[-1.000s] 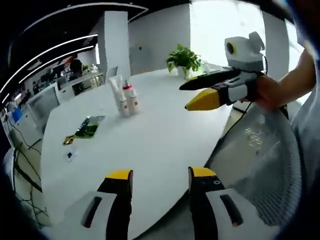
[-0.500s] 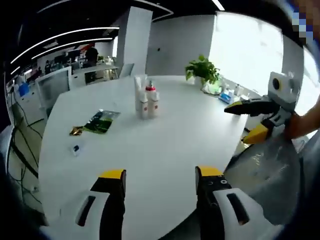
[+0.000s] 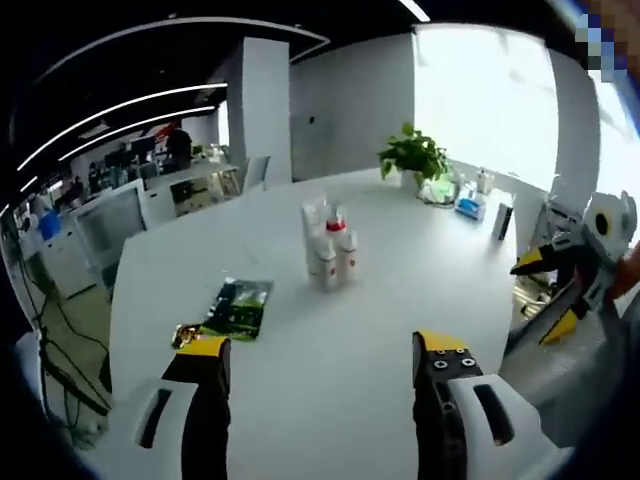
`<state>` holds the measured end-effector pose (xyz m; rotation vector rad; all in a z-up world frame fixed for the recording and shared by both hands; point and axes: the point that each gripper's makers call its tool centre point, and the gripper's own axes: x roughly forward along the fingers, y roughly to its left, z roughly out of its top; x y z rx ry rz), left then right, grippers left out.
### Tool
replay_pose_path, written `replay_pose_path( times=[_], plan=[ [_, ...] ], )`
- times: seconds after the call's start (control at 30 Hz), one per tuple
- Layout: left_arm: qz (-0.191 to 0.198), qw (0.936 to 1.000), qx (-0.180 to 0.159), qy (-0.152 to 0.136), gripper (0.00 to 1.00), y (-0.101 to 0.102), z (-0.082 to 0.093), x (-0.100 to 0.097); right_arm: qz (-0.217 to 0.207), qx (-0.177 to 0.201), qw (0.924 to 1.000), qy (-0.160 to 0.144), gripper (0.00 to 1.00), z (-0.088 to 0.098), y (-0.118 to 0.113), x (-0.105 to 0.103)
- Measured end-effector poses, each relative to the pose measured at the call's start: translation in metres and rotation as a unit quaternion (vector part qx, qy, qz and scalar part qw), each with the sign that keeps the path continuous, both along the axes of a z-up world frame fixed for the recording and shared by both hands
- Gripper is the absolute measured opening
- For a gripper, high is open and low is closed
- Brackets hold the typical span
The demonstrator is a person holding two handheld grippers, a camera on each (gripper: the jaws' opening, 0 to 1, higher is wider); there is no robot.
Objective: Arrange the skincare products in the storage area until every visible bottle or jar stands upright without overlapping.
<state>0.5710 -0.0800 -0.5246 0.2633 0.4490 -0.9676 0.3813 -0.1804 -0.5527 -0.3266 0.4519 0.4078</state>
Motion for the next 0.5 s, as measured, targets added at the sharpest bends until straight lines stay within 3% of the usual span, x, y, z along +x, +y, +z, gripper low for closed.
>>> replay_pose_path(
  times=[0.07, 0.23, 0.5],
  plan=[
    [-0.001, 1.0, 0.004, -0.003, 0.72, -0.003, 0.003, 0.007, 0.016, -0.019, 0.9995, -0.019, 0.53, 0.003, 0.003, 0.0],
    [-0.004, 1.0, 0.006, 0.003, 0.73, -0.009, 0.005, 0.013, -0.024, -0.013, 0.9996, -0.005, 0.54, -0.003, -0.018, -0.002],
    [-0.016, 0.9995, 0.027, 0.004, 0.73, -0.018, -0.003, 0.012, -0.036, -0.005, 0.9993, -0.009, 0.54, -0.002, -0.023, -0.004]
  ],
)
